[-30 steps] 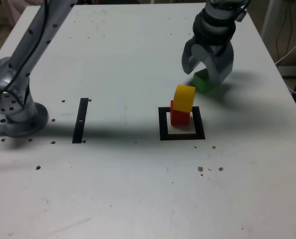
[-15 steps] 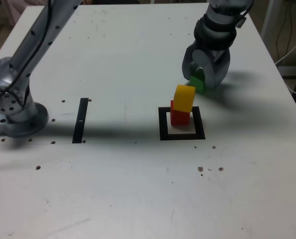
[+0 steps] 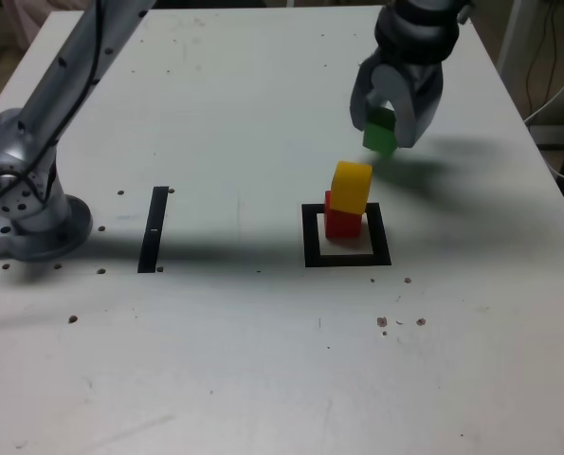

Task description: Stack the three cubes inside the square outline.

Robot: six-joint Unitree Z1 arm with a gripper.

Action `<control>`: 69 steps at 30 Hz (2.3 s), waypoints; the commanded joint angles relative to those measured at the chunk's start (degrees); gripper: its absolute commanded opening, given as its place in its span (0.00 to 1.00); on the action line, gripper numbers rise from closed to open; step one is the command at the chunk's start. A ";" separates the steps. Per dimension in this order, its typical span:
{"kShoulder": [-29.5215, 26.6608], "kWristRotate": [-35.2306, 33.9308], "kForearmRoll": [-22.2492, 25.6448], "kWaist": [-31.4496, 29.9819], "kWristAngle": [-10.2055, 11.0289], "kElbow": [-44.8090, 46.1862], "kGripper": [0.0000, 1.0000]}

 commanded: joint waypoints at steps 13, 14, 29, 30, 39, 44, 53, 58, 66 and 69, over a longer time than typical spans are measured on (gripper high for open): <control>-8.29 -8.63 9.64 -1.13 -2.67 -3.93 0.03; -8.73 -9.34 9.73 -1.28 -2.83 -3.64 0.03; -15.14 -24.27 10.58 -4.00 -4.00 4.50 0.03; -15.52 -26.26 10.58 -4.14 -4.15 5.75 0.03; -18.38 -38.72 10.73 -6.90 -5.45 10.17 0.03; -17.76 -42.79 10.43 -8.35 -7.41 12.51 0.04; -15.50 -43.26 10.01 -9.41 -7.99 10.72 0.05; -14.67 -43.28 9.16 -9.62 -8.62 10.57 0.05; -14.13 -44.08 6.07 -9.43 -11.47 12.93 0.05; -13.95 -44.38 4.37 -9.51 -11.65 13.69 0.05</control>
